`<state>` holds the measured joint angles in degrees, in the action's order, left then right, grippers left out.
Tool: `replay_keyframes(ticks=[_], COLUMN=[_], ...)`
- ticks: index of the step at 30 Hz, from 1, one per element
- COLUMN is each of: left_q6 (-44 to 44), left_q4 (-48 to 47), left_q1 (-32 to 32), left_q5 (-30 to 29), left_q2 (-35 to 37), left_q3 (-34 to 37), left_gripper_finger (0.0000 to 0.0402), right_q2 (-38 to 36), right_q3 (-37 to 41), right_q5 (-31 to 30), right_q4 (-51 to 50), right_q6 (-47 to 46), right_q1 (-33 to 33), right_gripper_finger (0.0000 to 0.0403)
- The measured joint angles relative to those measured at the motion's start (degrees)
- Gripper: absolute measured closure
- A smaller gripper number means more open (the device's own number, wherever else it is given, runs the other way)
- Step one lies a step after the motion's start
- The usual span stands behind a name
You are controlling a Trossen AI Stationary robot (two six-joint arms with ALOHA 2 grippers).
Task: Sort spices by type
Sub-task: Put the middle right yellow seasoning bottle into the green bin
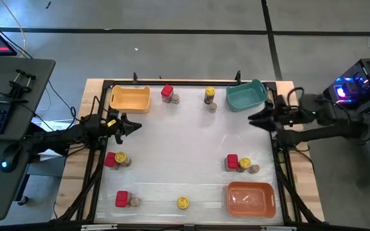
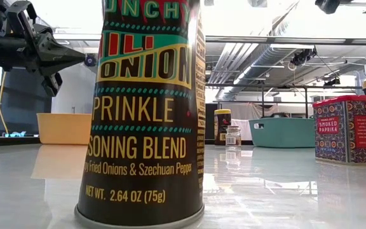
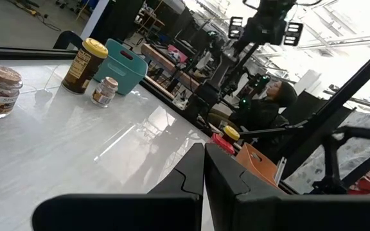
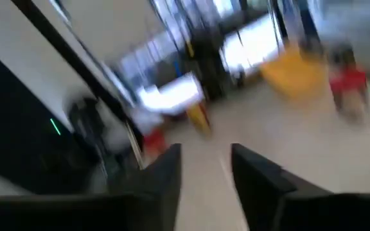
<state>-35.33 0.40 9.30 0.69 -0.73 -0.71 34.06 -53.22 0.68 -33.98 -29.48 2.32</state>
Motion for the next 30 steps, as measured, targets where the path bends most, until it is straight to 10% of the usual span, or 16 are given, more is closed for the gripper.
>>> replay_keyframes(ticks=[12,30], left_q6=[0.0,0.0], left_q4=[0.0,0.0], left_q1=[0.0,0.0], left_q5=[0.0,0.0], left_q2=[0.0,0.0], left_q3=[0.0,0.0], left_gripper_finger=[0.0401,0.0401], right_q2=[32.6,48.4], right_q3=[-25.6,-17.6], right_q5=[4.3,3.8], right_q4=[-40.9,-44.3], right_q6=[-4.8,-13.6], right_q1=[11.7,23.8], right_gripper_finger=[0.0113,0.0111])
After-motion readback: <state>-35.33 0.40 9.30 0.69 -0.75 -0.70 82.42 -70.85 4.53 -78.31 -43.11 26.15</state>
